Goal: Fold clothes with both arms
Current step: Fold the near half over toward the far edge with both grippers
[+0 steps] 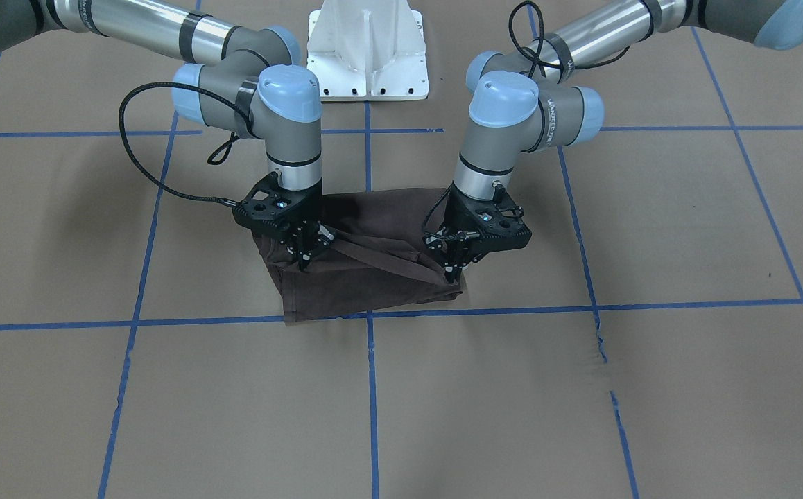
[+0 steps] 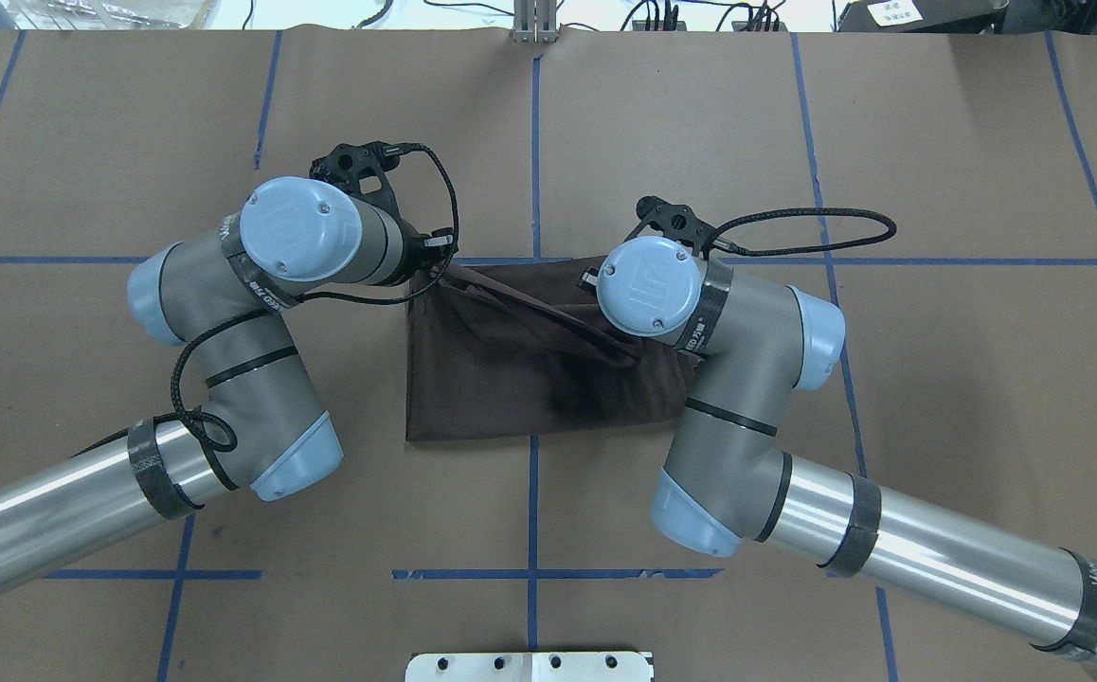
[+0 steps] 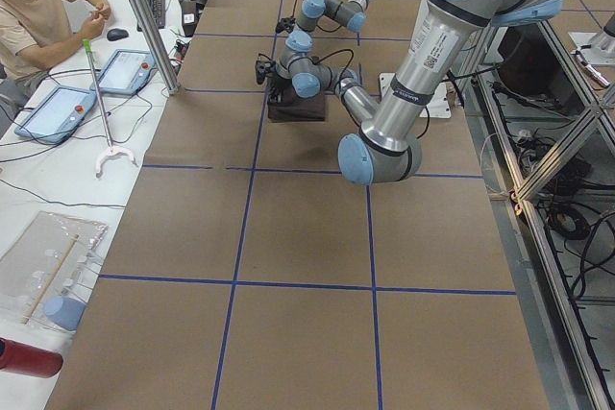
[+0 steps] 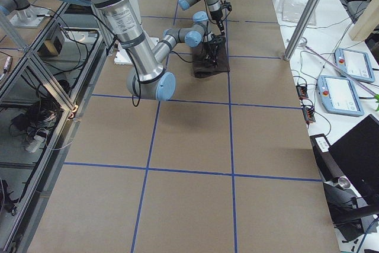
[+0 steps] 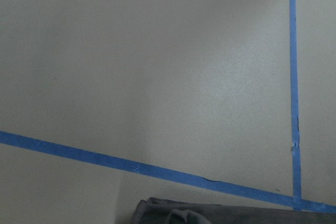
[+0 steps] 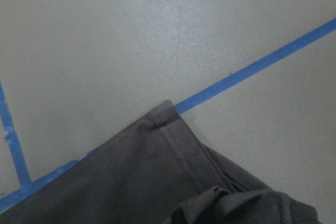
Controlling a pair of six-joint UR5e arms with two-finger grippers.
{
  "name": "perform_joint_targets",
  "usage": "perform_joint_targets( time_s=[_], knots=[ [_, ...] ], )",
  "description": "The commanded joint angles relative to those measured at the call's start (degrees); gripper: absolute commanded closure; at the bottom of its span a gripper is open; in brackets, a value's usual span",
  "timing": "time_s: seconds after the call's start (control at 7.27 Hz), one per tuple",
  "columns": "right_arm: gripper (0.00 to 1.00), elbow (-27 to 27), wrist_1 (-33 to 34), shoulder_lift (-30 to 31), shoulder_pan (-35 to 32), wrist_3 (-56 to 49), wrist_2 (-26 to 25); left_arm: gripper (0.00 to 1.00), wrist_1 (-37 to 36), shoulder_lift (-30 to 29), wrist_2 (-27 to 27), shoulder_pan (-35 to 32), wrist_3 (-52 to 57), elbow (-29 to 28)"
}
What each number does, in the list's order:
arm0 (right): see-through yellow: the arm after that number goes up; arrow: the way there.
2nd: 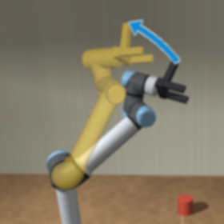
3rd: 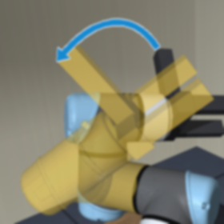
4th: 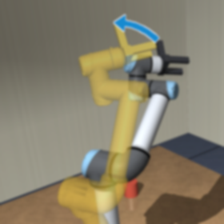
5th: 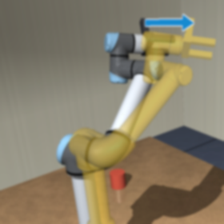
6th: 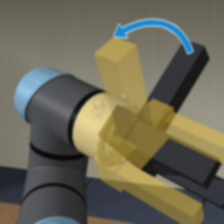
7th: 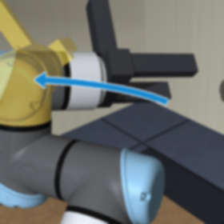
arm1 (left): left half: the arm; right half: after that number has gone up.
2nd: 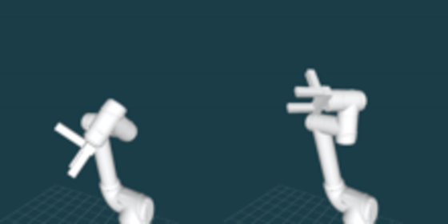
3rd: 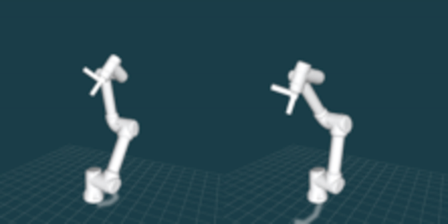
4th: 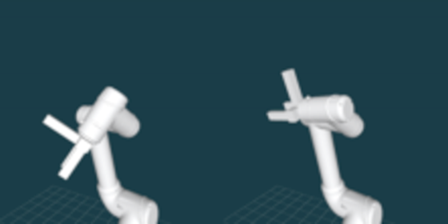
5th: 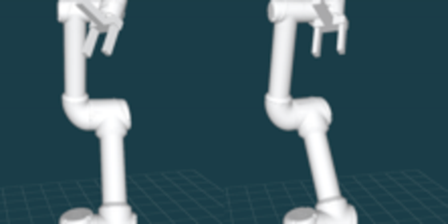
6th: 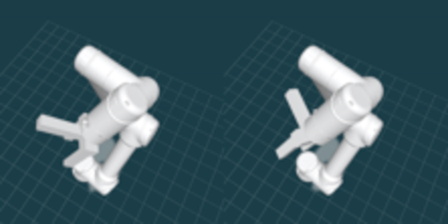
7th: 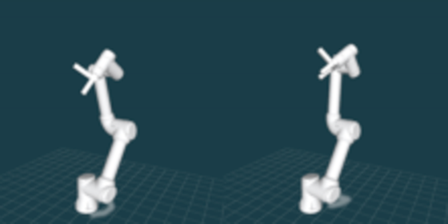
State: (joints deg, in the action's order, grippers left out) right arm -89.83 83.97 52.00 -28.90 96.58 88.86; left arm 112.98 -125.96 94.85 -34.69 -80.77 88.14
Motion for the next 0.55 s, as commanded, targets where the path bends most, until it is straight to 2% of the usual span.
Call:
perform_joint_targets(
  time_s=[0.0, 0.28, 0.41],
  knots=[
    [0.00, -1.1, 0.3, -0.9, -2.4, -6.7, 5.1, 0.00, -0.4, 0.6, 0.7, -1.3, 8.4, 2.2],
    [0.00, -1.9, 0.6, -4.2, -2.0, -8.9, 5.8, 0.00, 0.1, 4.2, 10.3, -7.5, 18.7, 4.4],
    [0.00, -1.4, 0.7, -5.5, 1.6, -10.3, 3.8, 0.00, 0.4, 4.6, 10.4, -8.2, 20.4, 5.0]
  ],
)
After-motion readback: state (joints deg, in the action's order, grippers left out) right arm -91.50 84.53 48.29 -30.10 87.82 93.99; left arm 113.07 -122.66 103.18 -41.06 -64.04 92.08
